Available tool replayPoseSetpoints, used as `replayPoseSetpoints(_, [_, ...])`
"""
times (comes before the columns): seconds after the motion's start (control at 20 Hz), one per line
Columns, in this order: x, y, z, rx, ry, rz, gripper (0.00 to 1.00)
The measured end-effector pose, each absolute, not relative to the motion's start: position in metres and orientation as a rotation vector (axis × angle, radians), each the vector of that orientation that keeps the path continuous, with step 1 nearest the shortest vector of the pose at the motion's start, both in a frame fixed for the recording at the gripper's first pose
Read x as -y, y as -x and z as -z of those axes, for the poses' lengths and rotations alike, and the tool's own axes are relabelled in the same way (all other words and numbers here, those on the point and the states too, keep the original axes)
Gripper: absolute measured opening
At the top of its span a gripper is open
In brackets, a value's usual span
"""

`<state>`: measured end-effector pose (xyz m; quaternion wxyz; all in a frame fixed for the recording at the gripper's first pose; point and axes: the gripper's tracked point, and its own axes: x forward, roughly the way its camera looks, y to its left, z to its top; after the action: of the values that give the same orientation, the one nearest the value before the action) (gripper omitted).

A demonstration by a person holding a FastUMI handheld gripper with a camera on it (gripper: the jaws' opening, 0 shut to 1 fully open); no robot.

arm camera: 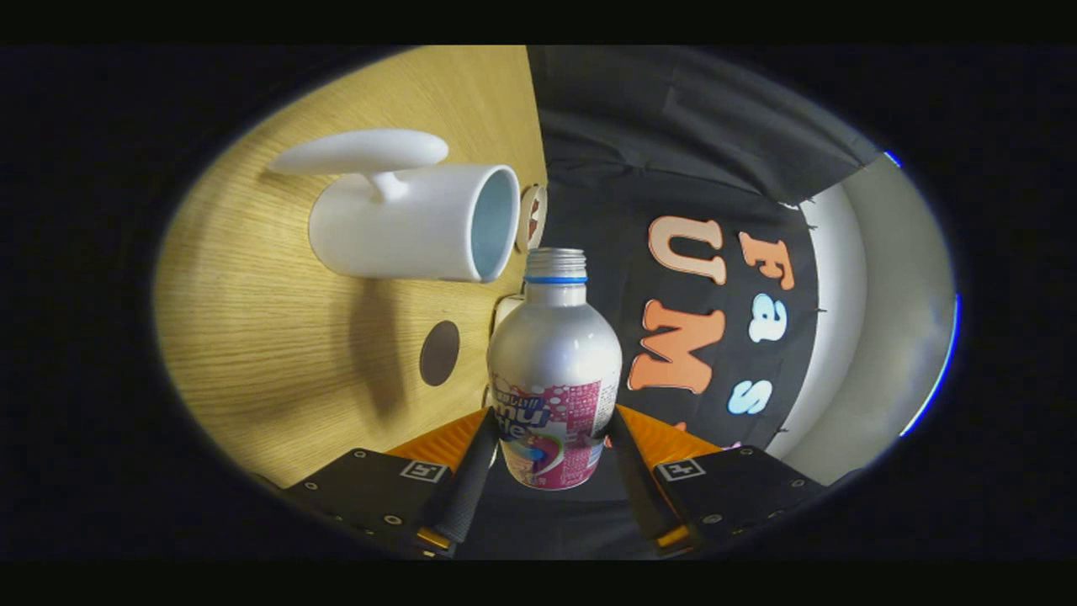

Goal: Take the bottle from table, then pour the juice into the cup, finally place the bottle on the coaster

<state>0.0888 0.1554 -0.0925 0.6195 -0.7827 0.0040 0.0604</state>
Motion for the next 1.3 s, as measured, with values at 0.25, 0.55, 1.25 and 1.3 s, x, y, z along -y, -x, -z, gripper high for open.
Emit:
replayPoseSetpoints(0.25, [-0.161, -0.091, 0.086, 0.004, 1.848, -0.143, 0.75])
replayPoseSetpoints(0.55, [-0.164, -0.099, 0.075, 0.025, 1.927, -0.140, 0.75])
replayPoseSetpoints(1.25, [-0.164, -0.100, 0.062, 0.038, 1.986, -0.123, 0.75])
replayPoseSetpoints(1.3, [-0.164, -0.100, 0.063, 0.034, 1.992, -0.123, 0.75])
